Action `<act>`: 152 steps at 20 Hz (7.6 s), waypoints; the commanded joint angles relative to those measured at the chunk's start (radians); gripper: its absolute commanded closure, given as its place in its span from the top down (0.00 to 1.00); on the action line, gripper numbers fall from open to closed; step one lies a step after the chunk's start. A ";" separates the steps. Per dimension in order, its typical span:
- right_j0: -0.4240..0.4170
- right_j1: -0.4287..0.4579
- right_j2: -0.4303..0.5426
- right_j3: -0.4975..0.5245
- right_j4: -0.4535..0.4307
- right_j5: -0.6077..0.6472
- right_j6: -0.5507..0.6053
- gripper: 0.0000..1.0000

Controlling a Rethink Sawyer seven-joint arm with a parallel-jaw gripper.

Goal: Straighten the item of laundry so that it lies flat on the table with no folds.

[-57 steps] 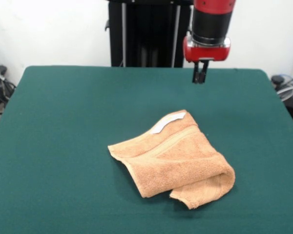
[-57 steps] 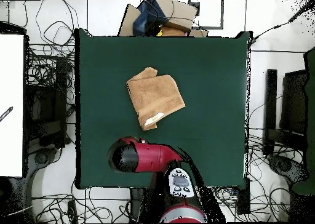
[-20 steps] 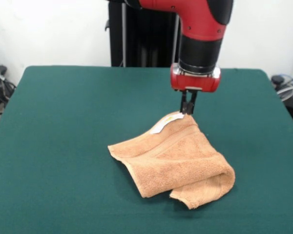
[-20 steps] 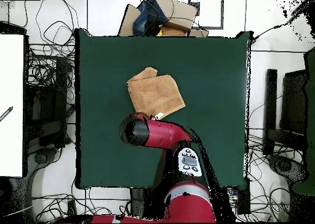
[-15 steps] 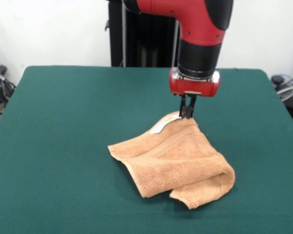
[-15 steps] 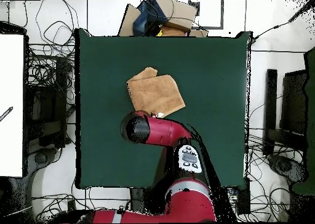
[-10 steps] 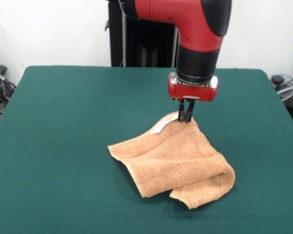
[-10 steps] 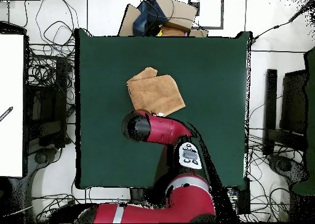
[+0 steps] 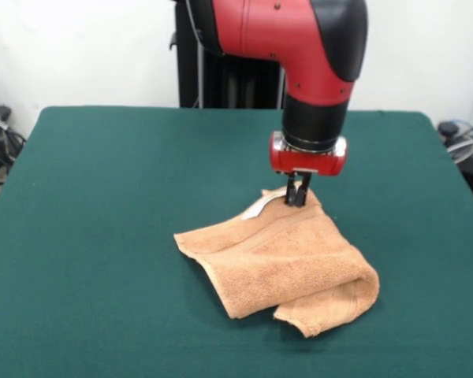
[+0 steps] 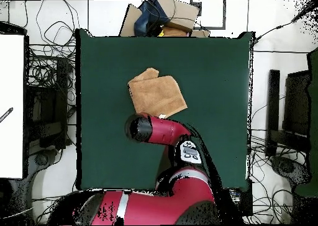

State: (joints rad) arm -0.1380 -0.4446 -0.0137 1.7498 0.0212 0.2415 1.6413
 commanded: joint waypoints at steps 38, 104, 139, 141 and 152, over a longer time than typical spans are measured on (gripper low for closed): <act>-0.031 -0.090 0.050 -0.005 0.016 0.115 0.115 0.00; -0.090 -0.055 0.041 -0.173 -0.030 0.255 0.097 0.00; -0.066 0.053 0.049 -0.223 -0.069 0.157 0.127 0.00; -0.067 0.057 0.049 -0.231 -0.069 0.157 0.124 0.00; -0.072 0.085 0.045 -0.268 -0.070 0.165 0.108 0.00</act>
State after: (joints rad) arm -0.2068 -0.3931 -0.0139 1.4680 -0.0207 0.4570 1.6413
